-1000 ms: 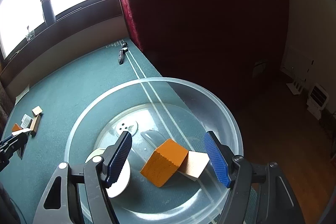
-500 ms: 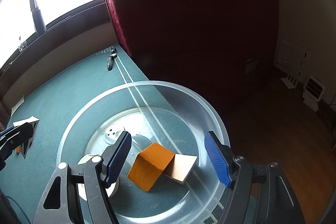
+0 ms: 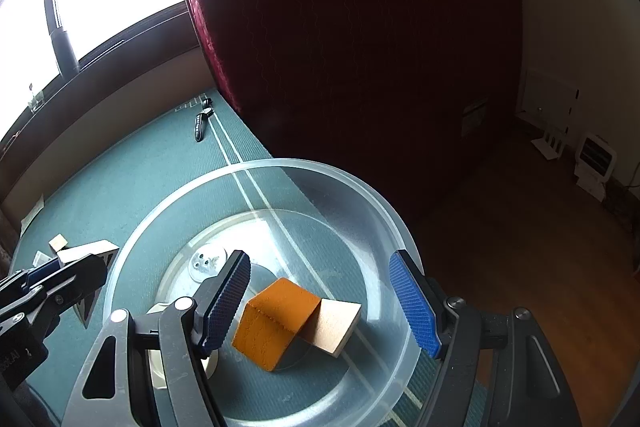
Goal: Organize rigid objects
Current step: 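Lower the white foam block into the bowl with the left tool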
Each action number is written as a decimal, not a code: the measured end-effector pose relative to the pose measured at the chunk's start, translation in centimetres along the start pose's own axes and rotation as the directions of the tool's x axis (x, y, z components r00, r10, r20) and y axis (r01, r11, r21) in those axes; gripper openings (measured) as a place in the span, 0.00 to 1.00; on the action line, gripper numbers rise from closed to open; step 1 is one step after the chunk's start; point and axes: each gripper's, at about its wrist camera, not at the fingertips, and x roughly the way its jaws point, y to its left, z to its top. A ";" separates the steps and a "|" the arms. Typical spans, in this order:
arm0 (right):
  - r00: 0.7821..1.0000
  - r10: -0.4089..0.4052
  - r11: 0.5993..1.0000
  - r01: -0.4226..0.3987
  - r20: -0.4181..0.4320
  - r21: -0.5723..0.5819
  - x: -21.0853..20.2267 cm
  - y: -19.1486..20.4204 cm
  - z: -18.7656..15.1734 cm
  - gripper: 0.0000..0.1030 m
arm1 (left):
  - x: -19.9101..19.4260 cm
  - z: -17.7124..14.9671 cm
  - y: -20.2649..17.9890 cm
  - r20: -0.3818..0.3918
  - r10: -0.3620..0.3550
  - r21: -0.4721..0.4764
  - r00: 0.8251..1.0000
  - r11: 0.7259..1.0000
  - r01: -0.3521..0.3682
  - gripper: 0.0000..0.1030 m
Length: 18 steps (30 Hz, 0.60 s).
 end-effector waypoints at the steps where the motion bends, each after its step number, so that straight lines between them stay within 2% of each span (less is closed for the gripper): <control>1: 1.000 -0.001 1.000 0.001 0.001 0.000 0.0 0.0 0.0 0.73 | 0.2 0.0 -0.1 -0.005 -0.016 0.001 1.000 1.000 0.016 0.32; 3: 1.000 -0.003 1.000 0.003 0.005 0.000 0.0 0.1 0.0 0.73 | 0.4 0.0 -0.2 -0.013 -0.044 -0.009 0.999 0.999 0.044 0.34; 6: 1.000 -0.003 1.000 0.003 0.008 0.002 0.0 0.0 0.0 0.73 | 0.6 -0.1 0.1 -0.012 -0.054 -0.033 0.998 0.998 0.053 0.59; 13: 1.000 -0.003 1.000 0.003 0.014 0.000 -0.1 0.3 -0.2 0.73 | 0.6 -0.2 1.5 -0.022 -0.009 -0.064 1.000 0.998 0.008 0.62; 15: 1.000 -0.003 1.000 0.003 0.021 0.000 -0.3 0.2 -0.2 0.74 | 0.5 -0.3 1.7 -0.021 0.033 -0.060 0.999 0.998 -0.035 0.66; 18: 1.000 0.003 1.000 -0.003 0.029 -0.004 -0.4 0.4 -0.2 0.74 | 0.4 -0.6 2.0 -0.026 0.079 -0.052 0.997 0.995 -0.080 0.66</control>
